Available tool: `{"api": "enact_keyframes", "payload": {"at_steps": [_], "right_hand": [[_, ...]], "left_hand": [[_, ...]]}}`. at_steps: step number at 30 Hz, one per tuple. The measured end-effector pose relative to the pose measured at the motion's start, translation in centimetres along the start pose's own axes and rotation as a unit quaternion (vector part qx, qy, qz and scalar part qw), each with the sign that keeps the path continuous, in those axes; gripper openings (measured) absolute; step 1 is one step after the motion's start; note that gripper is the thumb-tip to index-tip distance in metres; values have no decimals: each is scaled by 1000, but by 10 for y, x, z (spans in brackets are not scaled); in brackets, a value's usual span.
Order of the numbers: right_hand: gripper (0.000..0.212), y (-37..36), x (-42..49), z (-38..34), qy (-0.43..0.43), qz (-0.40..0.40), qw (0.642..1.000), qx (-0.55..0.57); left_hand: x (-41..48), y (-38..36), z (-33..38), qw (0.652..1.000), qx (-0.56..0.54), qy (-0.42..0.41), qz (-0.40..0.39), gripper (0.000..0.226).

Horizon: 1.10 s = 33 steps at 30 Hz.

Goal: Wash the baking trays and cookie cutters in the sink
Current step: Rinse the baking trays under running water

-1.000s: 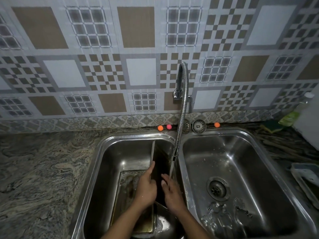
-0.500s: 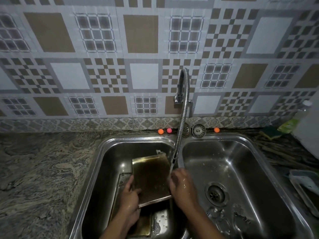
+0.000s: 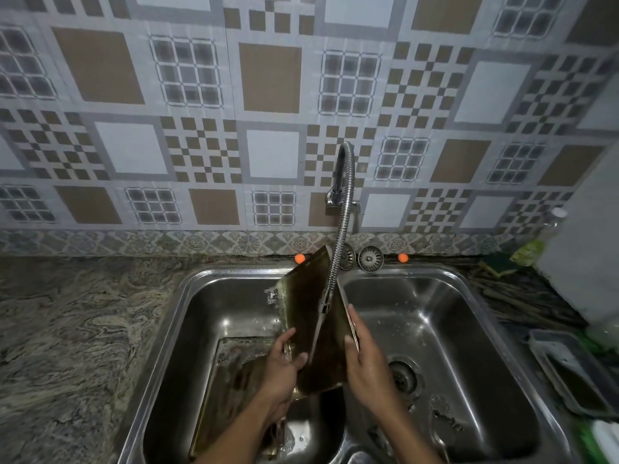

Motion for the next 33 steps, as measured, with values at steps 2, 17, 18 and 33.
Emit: {"api": "enact_keyframes", "payload": {"at_steps": [2,17,18,33], "right_hand": [[48,1,-8,13,-13,49,998,28],[28,60,-15,118,-412,12,893,180],[26,72,-13,124,-420,8,887,195],[24,229,118,138,-283,19,959,12]], "left_hand": [[4,2,5,995,83,-62,11,60],[1,-117,33,885,458,-23,-81,34],[3,-132,35,874,477,-22,-90,29],[68,-239,-57,962,157,202,-94,13]]}}
Point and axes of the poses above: each hand's wrist, its own x-axis towards the middle knuckle, its own y-axis out of the back of the hand, z = x × y, the point moved 3 cm from there along x, towards the middle knuckle, and after that the axes turned 5 degrees about -y, right-handed, at the moved point
